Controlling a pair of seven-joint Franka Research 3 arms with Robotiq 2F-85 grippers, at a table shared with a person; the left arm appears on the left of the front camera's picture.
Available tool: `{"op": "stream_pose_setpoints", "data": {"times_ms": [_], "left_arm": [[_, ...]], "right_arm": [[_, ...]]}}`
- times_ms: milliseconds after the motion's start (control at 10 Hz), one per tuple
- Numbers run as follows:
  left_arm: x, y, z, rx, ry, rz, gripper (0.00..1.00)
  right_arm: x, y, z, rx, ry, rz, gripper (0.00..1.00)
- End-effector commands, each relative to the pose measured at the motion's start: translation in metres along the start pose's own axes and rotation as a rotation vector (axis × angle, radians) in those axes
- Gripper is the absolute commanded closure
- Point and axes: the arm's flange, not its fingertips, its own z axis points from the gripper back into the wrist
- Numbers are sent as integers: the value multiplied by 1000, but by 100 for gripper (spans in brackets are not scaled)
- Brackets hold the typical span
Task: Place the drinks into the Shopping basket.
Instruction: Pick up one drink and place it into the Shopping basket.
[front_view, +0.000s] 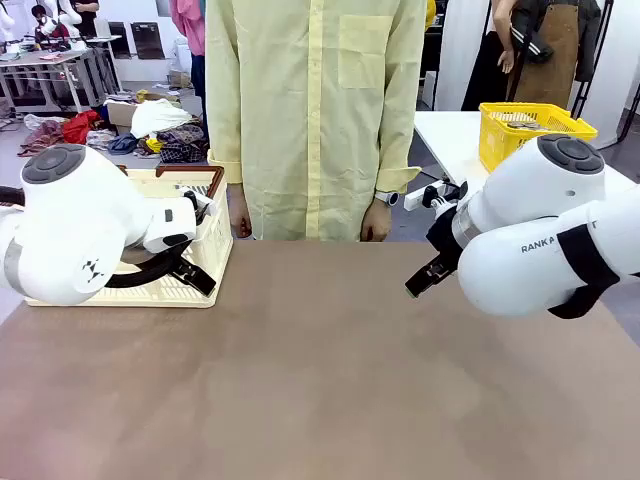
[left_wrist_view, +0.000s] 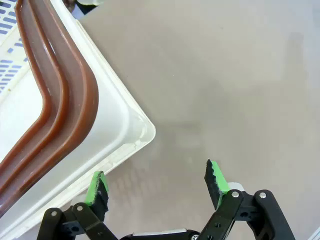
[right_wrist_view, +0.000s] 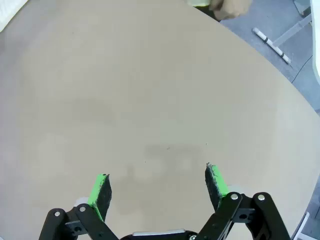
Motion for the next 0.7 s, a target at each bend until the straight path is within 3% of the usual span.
{"op": "stream_pose_setpoints", "data": {"times_ms": [0, 600], "left_arm": [[1, 0, 1, 0, 1, 1, 0], [1, 0, 1, 0, 1, 1, 0]], "right_arm": [[-1, 0, 1, -2, -3, 1, 0], [-1, 0, 1, -2, -3, 1, 0]]}}
